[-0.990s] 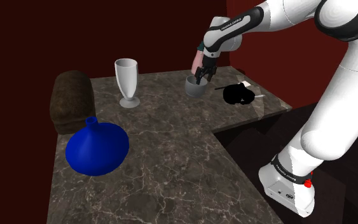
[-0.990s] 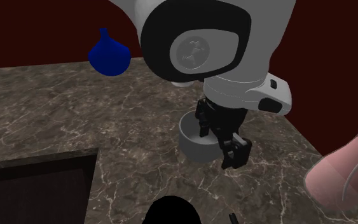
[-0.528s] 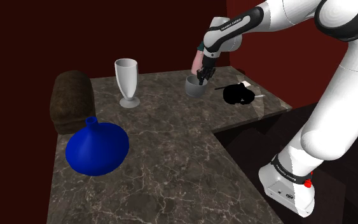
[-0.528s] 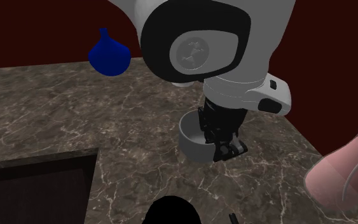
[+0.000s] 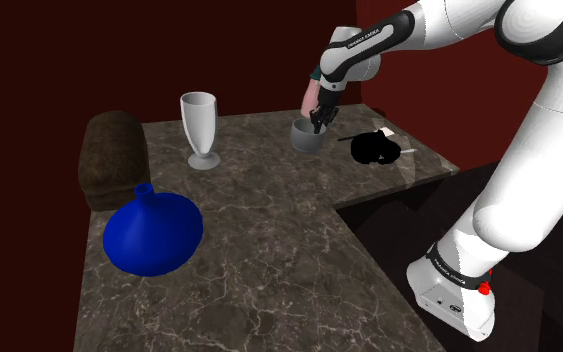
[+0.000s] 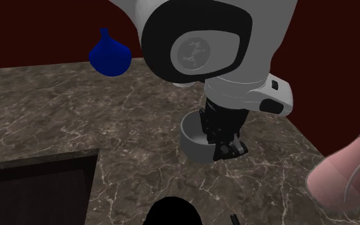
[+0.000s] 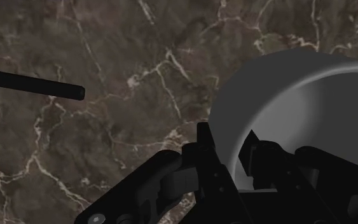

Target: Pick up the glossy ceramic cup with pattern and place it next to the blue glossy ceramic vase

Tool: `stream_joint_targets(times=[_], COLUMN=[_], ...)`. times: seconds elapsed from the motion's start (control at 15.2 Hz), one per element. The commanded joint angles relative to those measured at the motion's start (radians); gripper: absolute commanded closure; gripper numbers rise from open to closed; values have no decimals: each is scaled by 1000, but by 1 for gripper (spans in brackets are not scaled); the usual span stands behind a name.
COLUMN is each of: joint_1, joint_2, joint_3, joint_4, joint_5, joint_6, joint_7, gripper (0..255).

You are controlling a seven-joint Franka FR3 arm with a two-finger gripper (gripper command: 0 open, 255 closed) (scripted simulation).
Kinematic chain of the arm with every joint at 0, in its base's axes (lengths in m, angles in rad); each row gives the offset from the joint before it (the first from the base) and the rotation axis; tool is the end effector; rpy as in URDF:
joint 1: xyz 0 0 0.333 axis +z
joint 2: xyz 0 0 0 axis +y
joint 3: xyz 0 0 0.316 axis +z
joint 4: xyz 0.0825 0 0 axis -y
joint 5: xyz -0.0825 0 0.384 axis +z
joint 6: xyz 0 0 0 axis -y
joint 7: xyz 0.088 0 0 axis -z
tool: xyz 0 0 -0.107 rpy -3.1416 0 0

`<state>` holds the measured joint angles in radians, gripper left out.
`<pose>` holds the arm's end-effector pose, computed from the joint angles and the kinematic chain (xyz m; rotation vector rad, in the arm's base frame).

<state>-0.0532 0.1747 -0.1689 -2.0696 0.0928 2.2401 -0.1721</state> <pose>0.5622 -0.1222 0.3489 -3.0944 0.1628 -0.0117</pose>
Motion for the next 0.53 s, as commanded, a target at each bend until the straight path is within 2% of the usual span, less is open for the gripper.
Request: stream_joint_targets(times=[0.0,0.46], joint_1=[1,2], joint_2=[-7,-52], joint_3=[0,-3], joint_4=[5,47], joint_5=[-2,-16], joint_6=[-12,-98], joint_7=[2,14], gripper=[255,255])
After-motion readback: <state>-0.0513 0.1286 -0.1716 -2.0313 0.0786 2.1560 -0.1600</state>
